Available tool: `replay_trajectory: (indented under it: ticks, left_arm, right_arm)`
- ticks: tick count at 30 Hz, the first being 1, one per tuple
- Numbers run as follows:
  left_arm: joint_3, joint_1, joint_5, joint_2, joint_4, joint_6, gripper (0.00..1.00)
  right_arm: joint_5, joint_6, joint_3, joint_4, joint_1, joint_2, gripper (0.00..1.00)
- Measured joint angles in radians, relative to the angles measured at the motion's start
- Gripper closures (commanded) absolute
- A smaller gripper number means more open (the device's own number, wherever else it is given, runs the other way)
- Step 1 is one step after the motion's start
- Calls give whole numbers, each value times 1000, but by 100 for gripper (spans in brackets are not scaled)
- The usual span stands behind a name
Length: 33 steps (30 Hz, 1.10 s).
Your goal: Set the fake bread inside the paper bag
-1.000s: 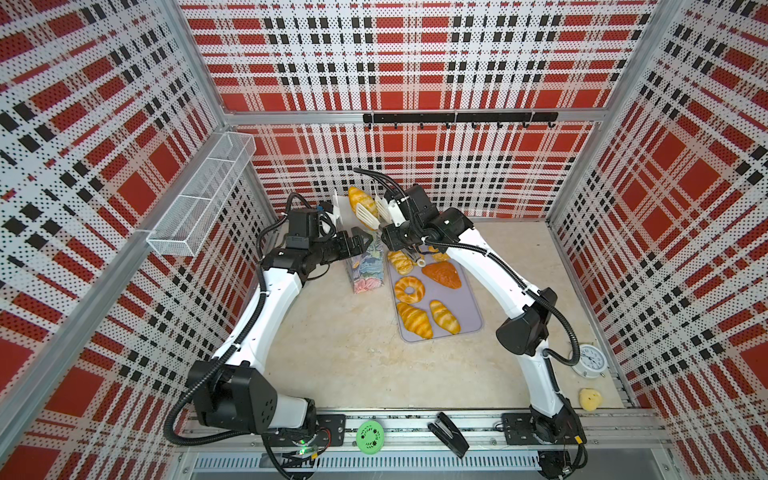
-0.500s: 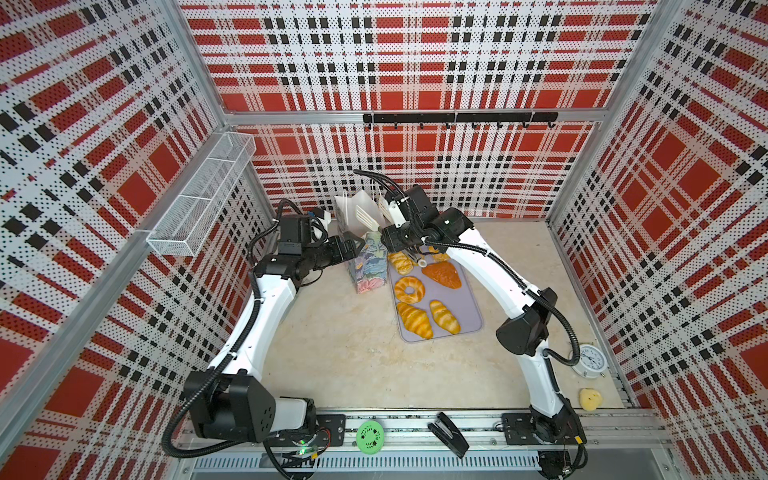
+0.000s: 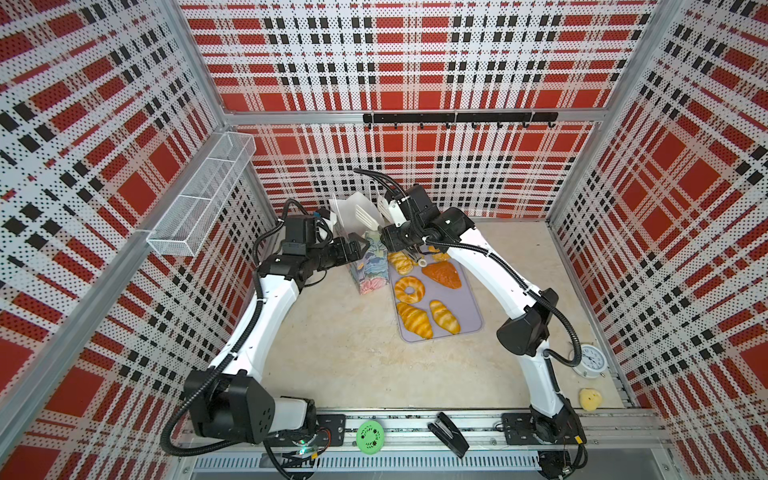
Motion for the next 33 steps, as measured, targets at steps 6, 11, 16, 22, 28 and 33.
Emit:
replay_trajectory:
  ticks: [6, 11, 16, 22, 28, 33]
  left_arm:
    - [-24, -1, -39, -25, -1, 0, 1]
    - [-50, -12, -98, -81, -4, -3, 1]
    - [-81, -42, -170, -126, -10, -13, 1]
    - [-111, -146, -313, -159, -32, -26, 1]
    - [-187, -293, -485, -237, -50, -71, 1]
    - [-234, -419, -637, -270, -57, -126, 1]
  right_arm:
    - [-19, -1, -9, 2, 4, -48, 42]
    - [-20, -13, -111, 2, 5, -162, 42]
    - [-14, -41, -220, -5, 4, -272, 43]
    - [0, -76, -438, -15, -13, -412, 42]
    - [2, -112, -714, -35, -70, -588, 42]
    - [3, -139, -883, -68, -121, -704, 42]
